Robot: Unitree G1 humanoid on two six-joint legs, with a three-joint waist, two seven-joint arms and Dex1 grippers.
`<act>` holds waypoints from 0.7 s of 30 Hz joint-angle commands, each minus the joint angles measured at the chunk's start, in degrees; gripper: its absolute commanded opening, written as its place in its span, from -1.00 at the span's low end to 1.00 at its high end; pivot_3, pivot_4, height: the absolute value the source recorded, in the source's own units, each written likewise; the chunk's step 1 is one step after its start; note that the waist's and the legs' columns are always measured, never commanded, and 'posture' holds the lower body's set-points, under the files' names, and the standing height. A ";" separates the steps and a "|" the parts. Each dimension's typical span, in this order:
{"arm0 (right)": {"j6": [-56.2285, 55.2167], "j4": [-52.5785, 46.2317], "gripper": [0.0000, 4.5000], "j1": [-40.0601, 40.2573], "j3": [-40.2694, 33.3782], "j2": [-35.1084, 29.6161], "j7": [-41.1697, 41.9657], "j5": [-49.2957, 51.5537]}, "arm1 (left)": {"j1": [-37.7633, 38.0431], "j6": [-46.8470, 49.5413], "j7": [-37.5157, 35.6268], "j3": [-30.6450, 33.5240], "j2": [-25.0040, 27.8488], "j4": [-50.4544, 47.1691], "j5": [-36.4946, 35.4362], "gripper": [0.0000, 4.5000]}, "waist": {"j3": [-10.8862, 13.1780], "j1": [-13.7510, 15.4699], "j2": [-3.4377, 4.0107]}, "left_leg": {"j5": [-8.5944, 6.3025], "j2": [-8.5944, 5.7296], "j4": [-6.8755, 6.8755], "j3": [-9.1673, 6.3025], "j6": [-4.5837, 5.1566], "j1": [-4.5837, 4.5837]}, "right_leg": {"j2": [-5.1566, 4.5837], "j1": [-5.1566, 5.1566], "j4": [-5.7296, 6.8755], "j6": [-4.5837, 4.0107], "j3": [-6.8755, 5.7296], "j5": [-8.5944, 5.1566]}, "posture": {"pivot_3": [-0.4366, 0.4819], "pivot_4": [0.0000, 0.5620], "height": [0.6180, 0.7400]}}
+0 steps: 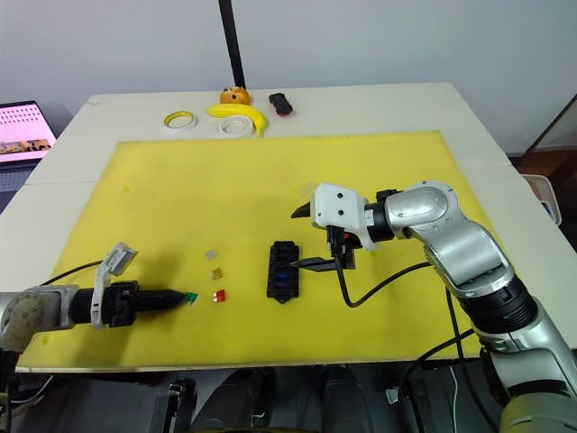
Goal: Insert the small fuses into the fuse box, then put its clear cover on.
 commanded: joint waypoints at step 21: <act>0.45 -1.71 1.00 -1.36 -0.80 0.41 0.32 0.60 | 2.24 -3.18 1.10 4.72 1.33 -6.75 -2.43 -0.97 | 0.01 -0.11 -0.01 | 0.00 0.02 -0.02 -0.01 0.00 -0.01 | 0.01 -0.01 -0.03 0.00 0.00 0.00 | -0.05 -0.47 1.00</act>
